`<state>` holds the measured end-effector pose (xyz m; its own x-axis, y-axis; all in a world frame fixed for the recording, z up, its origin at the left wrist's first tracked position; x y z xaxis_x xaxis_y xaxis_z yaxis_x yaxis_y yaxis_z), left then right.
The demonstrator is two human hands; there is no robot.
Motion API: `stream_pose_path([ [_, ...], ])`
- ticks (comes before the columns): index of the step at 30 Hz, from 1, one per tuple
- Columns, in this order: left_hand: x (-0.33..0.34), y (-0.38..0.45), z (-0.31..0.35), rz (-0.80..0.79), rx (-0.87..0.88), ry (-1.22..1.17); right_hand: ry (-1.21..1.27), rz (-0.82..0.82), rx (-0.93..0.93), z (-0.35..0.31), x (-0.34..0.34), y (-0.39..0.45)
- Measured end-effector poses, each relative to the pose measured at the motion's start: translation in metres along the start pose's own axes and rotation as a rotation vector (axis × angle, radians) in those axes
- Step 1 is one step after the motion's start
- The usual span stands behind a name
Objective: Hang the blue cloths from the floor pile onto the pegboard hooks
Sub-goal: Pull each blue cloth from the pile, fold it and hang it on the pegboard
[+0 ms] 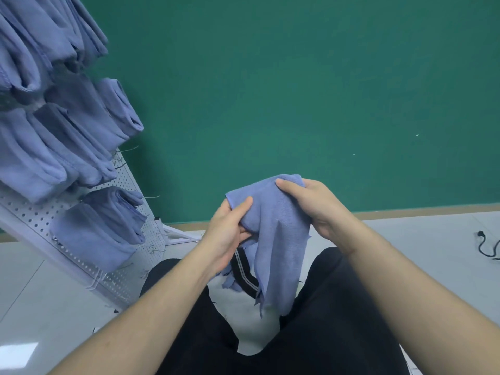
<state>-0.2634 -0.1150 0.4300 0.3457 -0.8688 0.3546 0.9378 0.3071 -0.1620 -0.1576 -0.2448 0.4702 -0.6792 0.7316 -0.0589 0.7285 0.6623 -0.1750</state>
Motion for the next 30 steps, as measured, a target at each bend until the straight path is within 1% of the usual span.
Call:
stream_pose_path([
  [4,-0.002,0.003,0.012,0.075,0.098,-0.091,0.057,-0.047,0.054,0.012,-0.001,-0.004],
  [8,-0.008,0.011,0.025,0.13,0.093,-0.12,-0.001,-0.176,0.163,0.038,0.009,-0.012],
  [10,-0.012,0.012,0.03,0.149,0.065,-0.097,-0.036,-0.178,0.138,0.044,0.01,-0.014],
  [13,-0.02,0.012,0.034,0.175,0.014,-0.022,-0.036,-0.124,0.028,0.035,0.01,-0.014],
  [15,-0.023,0.013,0.035,0.136,-0.006,0.01,-0.023,-0.086,-0.041,0.024,0.009,-0.012],
  [17,-0.019,0.012,0.033,0.053,-0.036,0.0,0.003,-0.068,-0.073,0.016,0.01,-0.009],
  [19,-0.016,0.008,0.024,-0.006,-0.107,-0.043,0.021,-0.069,-0.066,0.01,0.013,-0.008],
  [23,-0.007,-0.003,-0.012,-0.132,-0.297,-0.203,0.069,-0.091,-0.004,0.006,0.014,-0.005],
  [25,-0.001,-0.007,-0.017,-0.172,-0.275,-0.22,0.155,-0.098,0.048,0.007,0.011,-0.004],
  [27,0.004,-0.011,-0.011,-0.159,-0.201,-0.181,0.214,-0.088,0.066,0.007,0.003,-0.003],
  [30,-0.001,-0.009,0.001,-0.025,-0.081,-0.065,0.2,-0.063,0.064,0.007,-0.006,-0.004],
])
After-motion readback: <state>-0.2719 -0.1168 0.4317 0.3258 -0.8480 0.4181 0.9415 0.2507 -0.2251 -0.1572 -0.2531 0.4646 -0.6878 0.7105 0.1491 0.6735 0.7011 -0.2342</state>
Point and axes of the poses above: each hand's wrist, its own y-axis towards the middle knuckle, its own x-axis out of the palm, z = x × y, the point moved 6 cm from there along y, towards the middle knuckle, and after that the axes turned 8 degrees about -z, right-handed, at the moved point
